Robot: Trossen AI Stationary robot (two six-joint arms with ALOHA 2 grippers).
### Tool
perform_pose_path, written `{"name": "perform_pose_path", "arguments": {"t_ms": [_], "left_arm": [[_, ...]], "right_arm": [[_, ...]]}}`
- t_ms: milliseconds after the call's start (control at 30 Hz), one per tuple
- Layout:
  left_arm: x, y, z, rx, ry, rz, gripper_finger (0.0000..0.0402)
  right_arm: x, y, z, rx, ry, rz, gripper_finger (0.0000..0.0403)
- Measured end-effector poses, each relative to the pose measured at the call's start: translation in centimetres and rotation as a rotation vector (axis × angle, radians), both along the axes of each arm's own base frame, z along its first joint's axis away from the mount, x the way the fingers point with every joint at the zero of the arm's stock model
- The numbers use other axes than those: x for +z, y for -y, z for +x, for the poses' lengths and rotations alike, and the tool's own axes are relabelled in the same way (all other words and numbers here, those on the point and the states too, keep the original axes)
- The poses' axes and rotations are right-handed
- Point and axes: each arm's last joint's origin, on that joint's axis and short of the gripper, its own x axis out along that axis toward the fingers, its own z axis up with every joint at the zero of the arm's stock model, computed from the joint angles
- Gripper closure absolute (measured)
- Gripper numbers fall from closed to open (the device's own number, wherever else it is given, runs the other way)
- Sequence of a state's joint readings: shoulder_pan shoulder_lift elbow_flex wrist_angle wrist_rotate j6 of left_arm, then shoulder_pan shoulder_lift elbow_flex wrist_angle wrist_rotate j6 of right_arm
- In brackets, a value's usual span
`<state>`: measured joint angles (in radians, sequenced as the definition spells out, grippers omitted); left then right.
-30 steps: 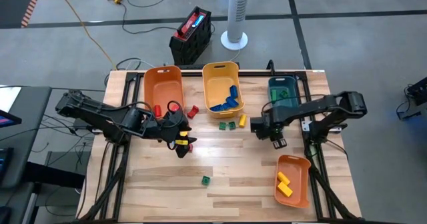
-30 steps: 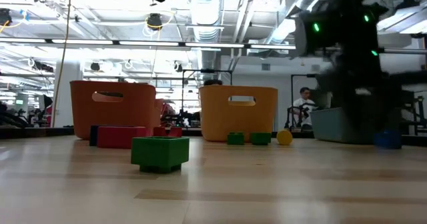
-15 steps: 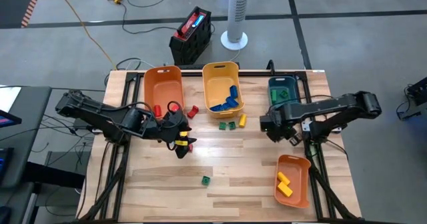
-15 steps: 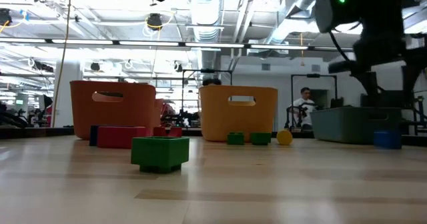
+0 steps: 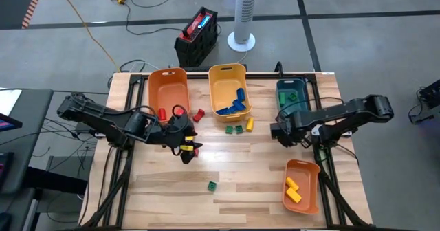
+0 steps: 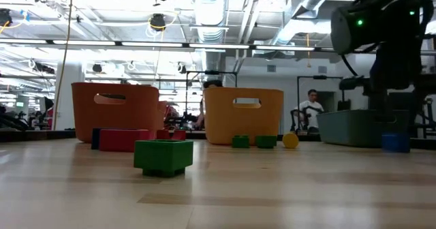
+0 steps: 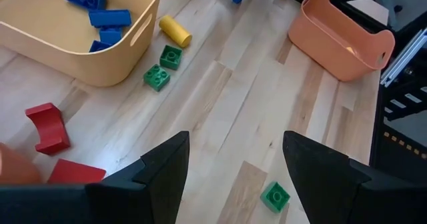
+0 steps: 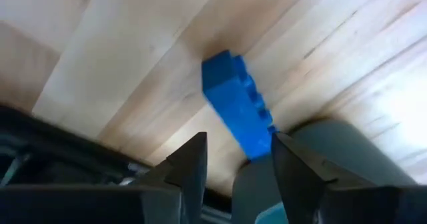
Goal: Sort blocks
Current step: Put the blue game piece into the yellow bin
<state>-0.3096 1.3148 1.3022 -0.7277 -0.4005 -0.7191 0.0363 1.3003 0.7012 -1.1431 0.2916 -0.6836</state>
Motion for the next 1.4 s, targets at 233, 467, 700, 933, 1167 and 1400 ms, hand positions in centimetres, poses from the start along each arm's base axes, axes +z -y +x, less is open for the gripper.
{"name": "perform_pose_path", "arguments": {"t_ms": [233, 467, 700, 933, 1167, 1400], "left_arm": [[0.0, 0.4, -0.1, 0.0, 0.004, -0.018, 0.0166], [0.0, 0.4, -0.1, 0.014, 0.008, -0.038, 0.0166], [0.0, 0.5, -0.1, 0.017, 0.009, -0.044, 0.0166], [0.0, 0.5, -0.1, 0.012, 0.007, -0.037, 0.0166], [0.0, 0.5, -0.1, 0.001, 0.004, -0.023, 0.0166], [0.0, 0.4, -0.1, 0.001, 0.003, -0.02, 0.0166]], "right_arm": [[-1.5, 0.0, 0.0, 0.008, 0.061, 0.005, 0.023], [-2.8, -0.2, -0.1, 0.066, 0.085, 0.089, 0.0239], [-3.4, -0.1, 0.0, 0.037, 0.079, 0.134, 0.0309], [-1.5, 0.6, 1.5, -0.028, 0.135, 0.132, 0.0329], [3.8, 1.8, 5.1, -0.088, 0.372, 0.124, 0.0329], [11.0, 4.6, 8.3, -0.234, 0.739, 0.071, 0.0327]]}}
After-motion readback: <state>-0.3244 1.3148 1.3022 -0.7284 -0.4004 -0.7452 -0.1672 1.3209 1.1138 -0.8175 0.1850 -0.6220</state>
